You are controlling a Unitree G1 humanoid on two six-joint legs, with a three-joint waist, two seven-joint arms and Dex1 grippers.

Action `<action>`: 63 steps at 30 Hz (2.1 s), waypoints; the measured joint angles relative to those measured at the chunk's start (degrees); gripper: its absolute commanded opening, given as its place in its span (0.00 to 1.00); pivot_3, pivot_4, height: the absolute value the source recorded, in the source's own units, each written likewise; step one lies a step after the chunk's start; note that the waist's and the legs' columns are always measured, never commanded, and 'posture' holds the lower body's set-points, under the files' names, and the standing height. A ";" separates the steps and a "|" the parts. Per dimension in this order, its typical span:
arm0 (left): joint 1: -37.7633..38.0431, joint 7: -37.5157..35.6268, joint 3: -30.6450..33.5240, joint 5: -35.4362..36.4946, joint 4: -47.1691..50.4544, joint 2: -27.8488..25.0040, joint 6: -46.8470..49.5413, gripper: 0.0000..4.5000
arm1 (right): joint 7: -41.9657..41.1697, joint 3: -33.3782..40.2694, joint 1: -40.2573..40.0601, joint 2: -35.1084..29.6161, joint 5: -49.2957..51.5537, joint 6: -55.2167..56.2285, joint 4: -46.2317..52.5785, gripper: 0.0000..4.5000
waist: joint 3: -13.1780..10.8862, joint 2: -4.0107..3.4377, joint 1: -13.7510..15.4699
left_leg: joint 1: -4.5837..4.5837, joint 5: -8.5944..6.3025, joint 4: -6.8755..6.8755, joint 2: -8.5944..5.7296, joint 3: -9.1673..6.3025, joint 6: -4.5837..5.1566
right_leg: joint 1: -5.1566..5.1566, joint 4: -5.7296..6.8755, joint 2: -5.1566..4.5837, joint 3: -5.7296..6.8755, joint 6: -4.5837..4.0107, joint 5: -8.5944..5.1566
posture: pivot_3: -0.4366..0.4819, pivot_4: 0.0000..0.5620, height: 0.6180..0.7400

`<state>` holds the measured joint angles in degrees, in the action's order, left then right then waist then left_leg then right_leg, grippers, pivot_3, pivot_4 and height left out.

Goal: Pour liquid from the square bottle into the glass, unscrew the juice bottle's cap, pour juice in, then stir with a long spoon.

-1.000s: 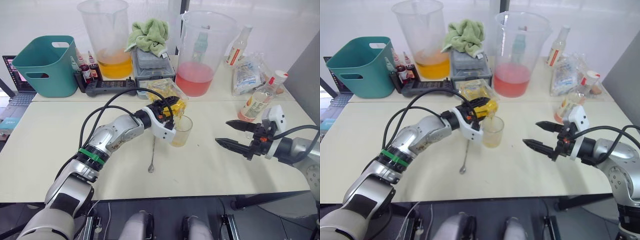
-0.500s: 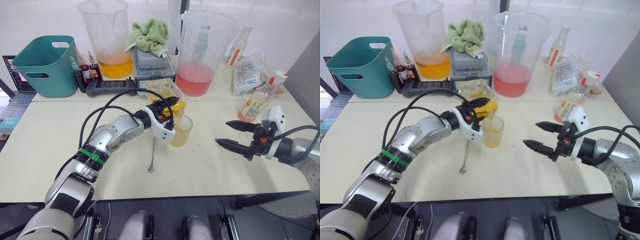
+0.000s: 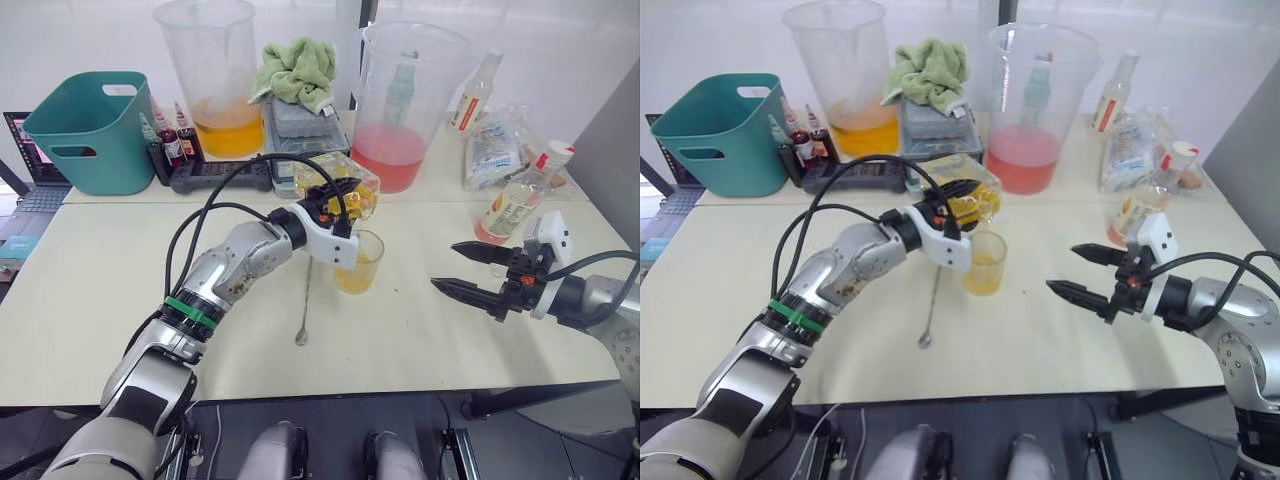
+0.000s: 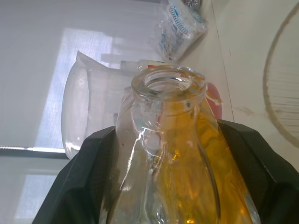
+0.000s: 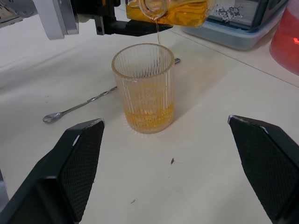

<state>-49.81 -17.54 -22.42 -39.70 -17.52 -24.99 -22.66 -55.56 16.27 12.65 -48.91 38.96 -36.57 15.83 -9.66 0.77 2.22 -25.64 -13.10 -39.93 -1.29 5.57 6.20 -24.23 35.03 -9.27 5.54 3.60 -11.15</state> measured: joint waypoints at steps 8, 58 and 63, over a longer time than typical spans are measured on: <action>1.47 -4.83 4.24 9.08 2.87 0.63 5.69 0.62 | -2.05 -1.40 2.91 -0.08 -1.14 0.33 -2.13 1.00 | 0.00 0.00 0.05 | 0.00 0.00 -0.02 0.01 -0.01 0.00 | 0.01 0.01 0.00 0.00 0.00 0.00 | 0.48 0.27 1.00; 3.39 3.81 40.96 54.75 22.29 2.44 58.75 0.99 | -11.50 -9.19 15.19 -0.12 -6.10 3.74 -13.20 1.00 | 0.01 0.11 -0.10 | 0.12 0.07 -0.07 -0.01 -0.07 -0.16 | 0.13 0.01 0.06 -0.01 0.01 0.02 | 0.48 0.27 1.00; 0.94 -2.75 40.53 60.68 24.80 -1.53 60.64 0.99 | -11.77 -9.17 15.89 0.38 -6.10 3.81 -13.60 1.00 | 0.01 0.11 -0.11 | 0.13 0.07 -0.07 0.00 -0.06 -0.16 | 0.14 0.01 0.08 -0.01 0.02 0.02 | 0.48 0.27 1.00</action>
<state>-48.86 -20.29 18.11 20.97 7.28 -26.52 37.98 -67.32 7.10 28.54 -48.54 32.87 -32.76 2.24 -9.65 0.88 2.11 -25.51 -13.03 -40.00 -1.29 5.52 6.04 -24.09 35.04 -9.20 5.52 3.62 -11.13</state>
